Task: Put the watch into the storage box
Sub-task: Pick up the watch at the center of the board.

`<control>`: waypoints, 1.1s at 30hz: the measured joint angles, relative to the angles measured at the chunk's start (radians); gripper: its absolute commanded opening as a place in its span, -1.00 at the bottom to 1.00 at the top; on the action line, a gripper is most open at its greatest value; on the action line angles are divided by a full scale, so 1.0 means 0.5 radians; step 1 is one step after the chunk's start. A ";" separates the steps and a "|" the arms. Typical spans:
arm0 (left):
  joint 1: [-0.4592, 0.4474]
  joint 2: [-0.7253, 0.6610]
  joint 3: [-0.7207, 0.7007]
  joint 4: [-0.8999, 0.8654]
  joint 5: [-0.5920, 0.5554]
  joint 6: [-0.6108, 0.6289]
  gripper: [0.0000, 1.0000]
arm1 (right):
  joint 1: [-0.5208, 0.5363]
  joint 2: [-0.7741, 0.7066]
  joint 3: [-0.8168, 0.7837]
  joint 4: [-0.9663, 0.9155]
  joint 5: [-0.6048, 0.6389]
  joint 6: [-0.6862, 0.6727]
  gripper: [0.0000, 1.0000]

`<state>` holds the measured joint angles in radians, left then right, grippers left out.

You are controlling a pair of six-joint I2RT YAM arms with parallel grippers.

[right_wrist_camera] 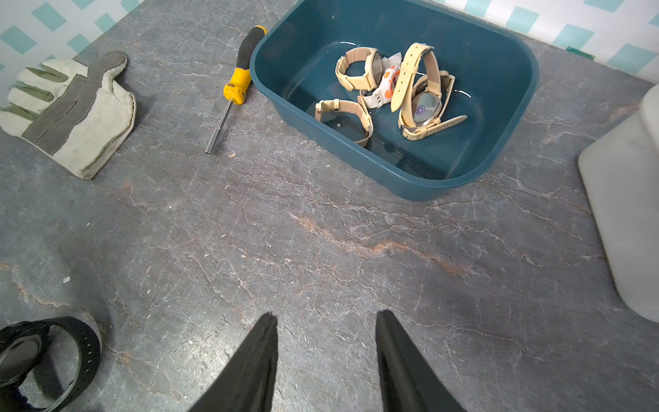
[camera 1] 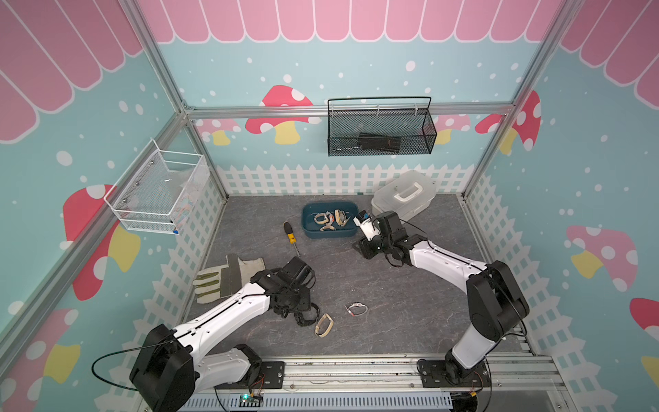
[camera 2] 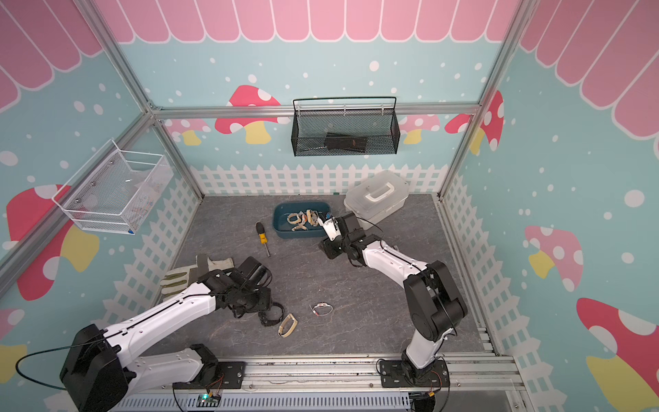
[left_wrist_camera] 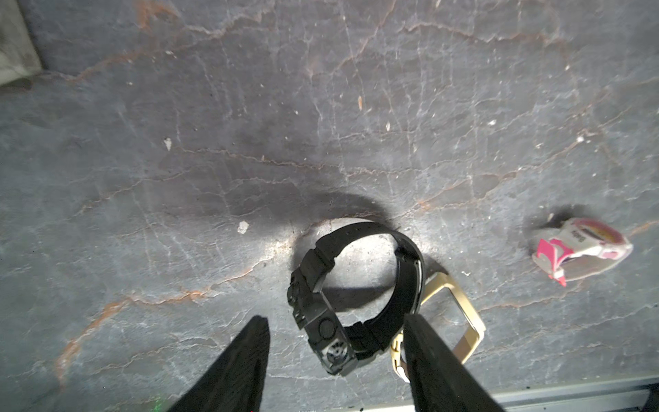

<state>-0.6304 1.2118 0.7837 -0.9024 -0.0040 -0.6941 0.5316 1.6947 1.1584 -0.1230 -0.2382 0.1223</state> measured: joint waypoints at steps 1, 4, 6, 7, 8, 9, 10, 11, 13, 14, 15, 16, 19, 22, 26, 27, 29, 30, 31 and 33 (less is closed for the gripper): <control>-0.008 0.012 0.000 -0.001 0.000 -0.007 0.12 | 0.000 0.000 0.000 0.001 -0.002 0.001 -0.05; -0.021 0.030 -0.001 -0.006 0.000 -0.014 0.07 | 0.000 0.000 0.000 0.001 -0.008 0.008 -0.05; -0.027 0.046 -0.002 -0.007 0.000 -0.016 0.04 | 0.000 0.000 0.000 0.001 -0.013 0.014 -0.05; -0.031 0.059 -0.005 -0.006 0.000 -0.016 0.01 | 0.000 0.000 0.000 0.001 -0.014 0.014 -0.05; -0.035 0.076 -0.010 -0.006 -0.002 -0.017 -0.01 | 0.000 0.000 0.000 0.001 -0.014 0.016 -0.05; -0.040 0.092 -0.014 -0.007 -0.005 -0.016 -0.03 | 0.000 0.000 0.000 0.001 -0.014 0.019 -0.05; -0.047 0.112 -0.019 -0.008 -0.008 -0.014 -0.06 | 0.000 0.000 0.000 0.001 -0.015 0.021 -0.05; -0.052 0.127 -0.025 -0.008 -0.011 -0.014 -0.09 | 0.000 0.000 0.000 0.001 -0.015 0.021 -0.05; -0.061 0.150 -0.034 -0.012 -0.015 -0.012 -0.10 | 0.000 0.001 0.000 0.001 -0.015 0.021 -0.05; -0.066 0.154 -0.035 -0.013 -0.015 -0.012 -0.11 | 0.000 0.001 0.000 0.001 -0.015 0.021 -0.05; -0.069 0.156 -0.036 -0.014 -0.015 -0.012 -0.12 | 0.000 0.001 0.000 0.001 -0.016 0.022 -0.05; -0.071 0.156 -0.036 -0.013 -0.016 -0.013 -0.14 | 0.000 0.001 0.000 0.001 -0.016 0.022 -0.05; -0.075 0.156 -0.037 -0.013 -0.024 -0.013 -0.15 | 0.000 0.001 0.000 0.001 -0.021 0.027 -0.05; -0.082 0.175 -0.037 -0.013 -0.038 -0.013 -0.20 | 0.000 0.001 0.000 0.001 -0.029 0.029 -0.05; -0.102 0.224 -0.037 -0.011 -0.075 -0.013 -0.29 | 0.000 0.001 0.000 0.001 -0.029 0.029 -0.04; -0.108 0.234 -0.037 -0.012 -0.080 -0.013 -0.36 | 0.000 0.001 0.000 0.001 -0.029 0.029 -0.04; -0.118 0.246 -0.037 -0.011 -0.092 -0.011 -0.48 | 0.000 0.001 0.000 0.001 -0.029 0.028 -0.04; -0.120 0.247 -0.037 -0.011 -0.096 -0.016 -0.56 | 0.001 0.001 0.000 0.001 -0.028 0.029 -0.04; -0.121 0.247 -0.037 -0.012 -0.102 -0.016 -0.59 | 0.000 0.001 -0.002 0.001 -0.028 0.029 -0.04; -0.121 0.246 -0.037 -0.012 -0.116 -0.017 -0.67 | 0.000 0.001 -0.007 0.002 -0.028 0.029 -0.04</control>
<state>-0.6907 1.3350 0.7654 -0.9085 -0.0620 -0.7025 0.5316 1.6951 1.1549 -0.1223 -0.2523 0.1368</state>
